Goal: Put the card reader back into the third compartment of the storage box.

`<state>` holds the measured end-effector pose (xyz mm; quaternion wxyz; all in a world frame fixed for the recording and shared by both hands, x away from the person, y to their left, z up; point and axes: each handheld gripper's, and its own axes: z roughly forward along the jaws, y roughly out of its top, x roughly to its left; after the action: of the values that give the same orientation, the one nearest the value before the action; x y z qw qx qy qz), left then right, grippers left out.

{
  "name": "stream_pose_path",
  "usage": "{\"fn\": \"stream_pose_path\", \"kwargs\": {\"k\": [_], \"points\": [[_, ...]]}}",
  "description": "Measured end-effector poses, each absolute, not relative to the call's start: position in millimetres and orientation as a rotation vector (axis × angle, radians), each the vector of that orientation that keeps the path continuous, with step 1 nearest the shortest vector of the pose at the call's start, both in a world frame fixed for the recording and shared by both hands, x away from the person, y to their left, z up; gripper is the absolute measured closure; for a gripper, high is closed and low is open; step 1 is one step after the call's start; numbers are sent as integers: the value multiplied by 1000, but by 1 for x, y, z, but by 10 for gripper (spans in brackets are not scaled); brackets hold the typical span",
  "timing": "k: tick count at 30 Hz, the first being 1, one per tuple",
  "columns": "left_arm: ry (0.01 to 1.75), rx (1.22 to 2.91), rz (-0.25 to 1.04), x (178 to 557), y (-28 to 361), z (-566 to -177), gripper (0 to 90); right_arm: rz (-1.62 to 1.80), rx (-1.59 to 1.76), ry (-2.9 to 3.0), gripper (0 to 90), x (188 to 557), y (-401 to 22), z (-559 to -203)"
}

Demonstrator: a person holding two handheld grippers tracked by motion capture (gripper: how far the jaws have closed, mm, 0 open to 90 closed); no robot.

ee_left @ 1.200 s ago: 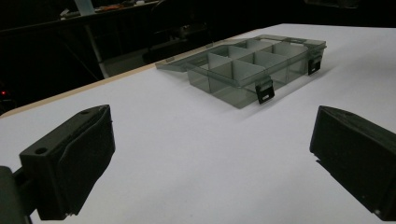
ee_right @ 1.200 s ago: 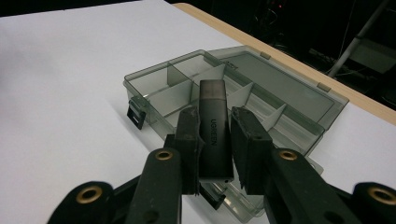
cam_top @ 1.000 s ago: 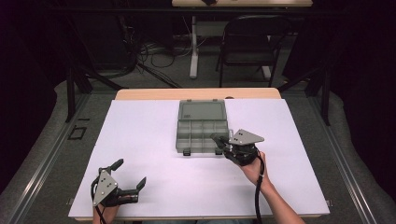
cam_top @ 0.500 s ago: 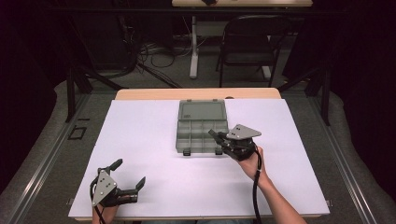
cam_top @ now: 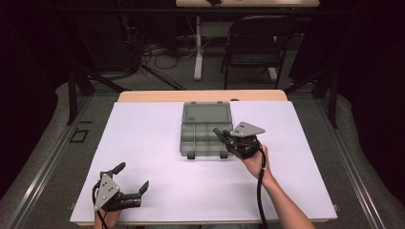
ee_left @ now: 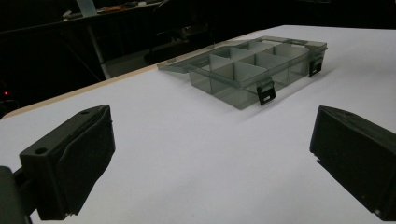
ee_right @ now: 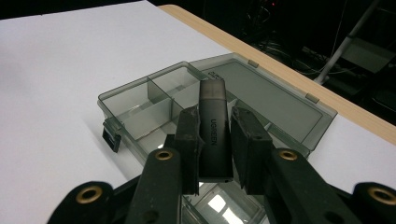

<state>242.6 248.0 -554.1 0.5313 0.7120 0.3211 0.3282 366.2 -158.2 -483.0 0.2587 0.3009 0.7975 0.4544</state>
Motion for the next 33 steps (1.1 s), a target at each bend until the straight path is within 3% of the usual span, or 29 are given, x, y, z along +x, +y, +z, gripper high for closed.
{"fn": "stream_pose_path", "kwargs": {"k": [33], "points": [[765, 1699, 785, 243, 248, -554, 2, 1190, 853, 2188, 734, 397, -143, -482]]}}
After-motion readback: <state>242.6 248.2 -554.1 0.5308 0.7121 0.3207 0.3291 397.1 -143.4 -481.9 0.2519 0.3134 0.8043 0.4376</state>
